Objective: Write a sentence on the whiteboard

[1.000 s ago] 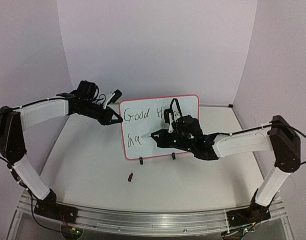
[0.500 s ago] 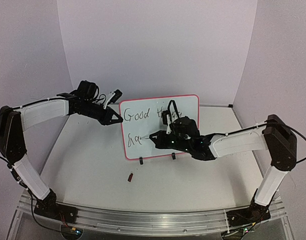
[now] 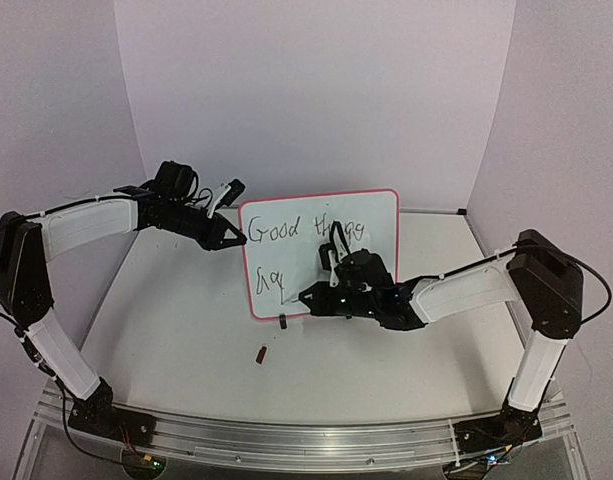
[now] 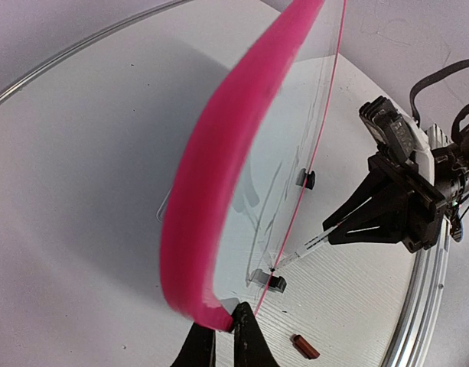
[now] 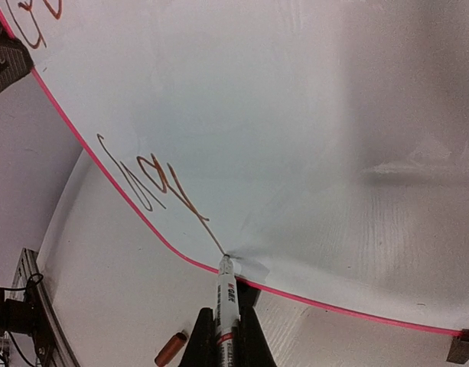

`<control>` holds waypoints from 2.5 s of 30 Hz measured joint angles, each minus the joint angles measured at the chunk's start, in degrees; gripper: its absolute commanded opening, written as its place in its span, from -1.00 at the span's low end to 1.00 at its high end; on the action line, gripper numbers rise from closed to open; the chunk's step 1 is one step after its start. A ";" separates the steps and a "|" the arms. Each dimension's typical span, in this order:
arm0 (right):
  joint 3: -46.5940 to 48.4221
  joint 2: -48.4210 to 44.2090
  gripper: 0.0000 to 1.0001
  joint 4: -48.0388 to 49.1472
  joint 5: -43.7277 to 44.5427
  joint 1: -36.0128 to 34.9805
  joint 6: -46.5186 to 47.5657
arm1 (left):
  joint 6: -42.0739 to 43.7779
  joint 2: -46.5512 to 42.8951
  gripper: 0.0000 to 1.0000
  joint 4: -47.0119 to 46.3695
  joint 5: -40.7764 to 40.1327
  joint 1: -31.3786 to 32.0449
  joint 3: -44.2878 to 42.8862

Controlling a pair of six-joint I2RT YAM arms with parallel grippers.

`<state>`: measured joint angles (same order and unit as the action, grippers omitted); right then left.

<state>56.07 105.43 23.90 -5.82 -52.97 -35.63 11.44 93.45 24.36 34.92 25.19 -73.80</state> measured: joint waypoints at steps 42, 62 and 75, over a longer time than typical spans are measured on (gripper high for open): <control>1.59 -5.27 -1.00 0.86 5.77 0.00 1.98 | 0.00 0.00 -1.00 0.00 0.00 0.00 0.00; -1.46 -5.86 -1.00 1.69 7.24 -0.11 1.65 | -0.02 0.00 -1.00 0.00 -0.02 0.00 0.00; 0.94 -2.75 -1.00 1.77 3.56 -0.13 1.48 | -0.09 0.00 -1.00 0.00 -0.04 0.00 0.00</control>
<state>57.01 102.67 25.67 -2.27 -53.10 -34.15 11.35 93.45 24.36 34.87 25.19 -73.80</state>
